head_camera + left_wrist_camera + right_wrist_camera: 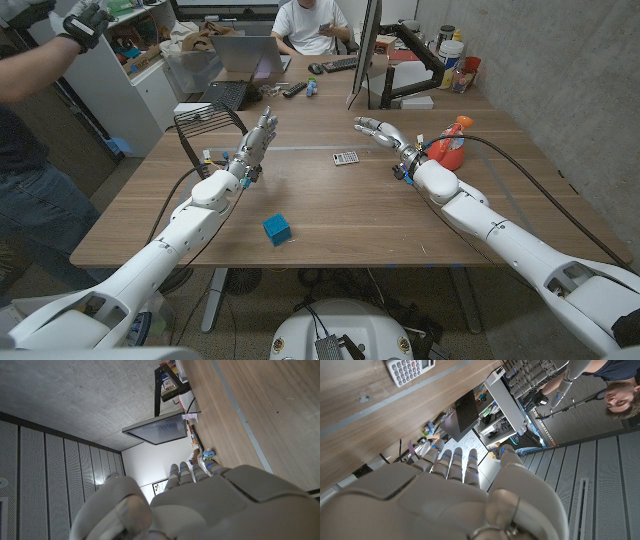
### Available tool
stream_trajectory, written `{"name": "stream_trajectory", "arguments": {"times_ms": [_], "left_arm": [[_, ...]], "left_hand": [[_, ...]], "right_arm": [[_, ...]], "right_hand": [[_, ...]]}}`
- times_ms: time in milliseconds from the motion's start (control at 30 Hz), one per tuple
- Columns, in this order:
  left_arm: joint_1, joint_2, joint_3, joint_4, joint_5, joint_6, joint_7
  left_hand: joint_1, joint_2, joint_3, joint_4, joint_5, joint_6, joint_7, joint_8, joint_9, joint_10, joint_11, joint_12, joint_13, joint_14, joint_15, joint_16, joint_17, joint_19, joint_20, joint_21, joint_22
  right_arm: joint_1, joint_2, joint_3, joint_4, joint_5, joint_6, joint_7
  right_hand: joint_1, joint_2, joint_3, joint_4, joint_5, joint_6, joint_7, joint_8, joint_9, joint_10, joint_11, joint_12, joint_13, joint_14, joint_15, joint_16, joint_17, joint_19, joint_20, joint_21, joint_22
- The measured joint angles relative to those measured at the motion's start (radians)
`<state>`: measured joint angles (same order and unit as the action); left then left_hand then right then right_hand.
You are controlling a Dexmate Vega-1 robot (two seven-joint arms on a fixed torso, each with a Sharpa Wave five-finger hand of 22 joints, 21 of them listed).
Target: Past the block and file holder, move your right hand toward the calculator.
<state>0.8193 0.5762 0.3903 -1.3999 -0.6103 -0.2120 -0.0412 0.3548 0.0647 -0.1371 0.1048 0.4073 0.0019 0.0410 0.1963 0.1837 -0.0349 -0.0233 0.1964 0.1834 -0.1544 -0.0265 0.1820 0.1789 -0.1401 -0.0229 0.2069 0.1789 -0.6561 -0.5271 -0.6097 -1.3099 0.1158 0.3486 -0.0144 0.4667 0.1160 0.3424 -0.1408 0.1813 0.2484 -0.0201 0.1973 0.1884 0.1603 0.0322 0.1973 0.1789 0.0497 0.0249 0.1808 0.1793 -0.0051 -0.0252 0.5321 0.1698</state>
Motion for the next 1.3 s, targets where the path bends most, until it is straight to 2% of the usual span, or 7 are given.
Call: {"name": "stream_trajectory", "arguments": {"times_ms": [467, 1100, 1300], "left_arm": [[-0.008, 0.004, 0.003, 0.004, 0.005, 0.000, -0.006], [-0.022, 0.002, 0.009, 0.011, 0.008, 0.009, -0.014], [-0.025, 0.001, 0.011, 0.015, 0.008, 0.010, -0.016]], "left_hand": [[0.000, 0.000, 0.000, 0.000, 0.000, 0.005, -0.006, 0.000, 0.000, -0.005, -0.005, 0.000, 0.000, -0.004, -0.004, 0.000, 0.000, -0.004, 0.004, 0.000, 0.000], [0.004, -0.004, -0.004, -0.004, 0.000, 0.005, -0.005, 0.000, 0.000, -0.005, -0.005, 0.000, 0.000, -0.004, -0.004, 0.000, 0.000, -0.004, 0.004, 0.000, 0.000], [0.009, 0.001, -0.008, 0.000, 0.000, 0.005, -0.006, 0.000, 0.000, -0.005, -0.005, 0.000, 0.000, -0.004, -0.004, 0.000, 0.000, -0.004, 0.004, 0.000, 0.000]], "right_arm": [[0.027, 0.008, -0.024, 0.013, -0.055, 0.000, -0.016], [0.065, 0.014, -0.067, 0.012, -0.150, -0.018, -0.032], [0.075, 0.016, -0.079, 0.010, -0.177, -0.025, -0.033]], "right_hand": [[0.000, 0.000, 0.000, 0.000, 0.000, -0.007, -0.018, 0.000, 0.000, 0.000, 0.000, 0.000, 0.000, 0.000, 0.000, 0.000, 0.000, -0.003, -0.003, -0.008, 0.000], [0.000, 0.000, 0.000, 0.000, 0.000, -0.007, -0.018, 0.000, 0.000, -0.005, -0.005, 0.000, 0.000, 0.000, 0.000, 0.005, 0.000, -0.003, -0.003, -0.020, 0.000], [0.000, 0.000, 0.000, 0.000, 0.000, -0.007, -0.025, 0.000, 0.000, -0.005, -0.005, 0.000, 0.000, 0.000, 0.000, 0.005, 0.000, -0.003, -0.003, -0.022, 0.000]]}}
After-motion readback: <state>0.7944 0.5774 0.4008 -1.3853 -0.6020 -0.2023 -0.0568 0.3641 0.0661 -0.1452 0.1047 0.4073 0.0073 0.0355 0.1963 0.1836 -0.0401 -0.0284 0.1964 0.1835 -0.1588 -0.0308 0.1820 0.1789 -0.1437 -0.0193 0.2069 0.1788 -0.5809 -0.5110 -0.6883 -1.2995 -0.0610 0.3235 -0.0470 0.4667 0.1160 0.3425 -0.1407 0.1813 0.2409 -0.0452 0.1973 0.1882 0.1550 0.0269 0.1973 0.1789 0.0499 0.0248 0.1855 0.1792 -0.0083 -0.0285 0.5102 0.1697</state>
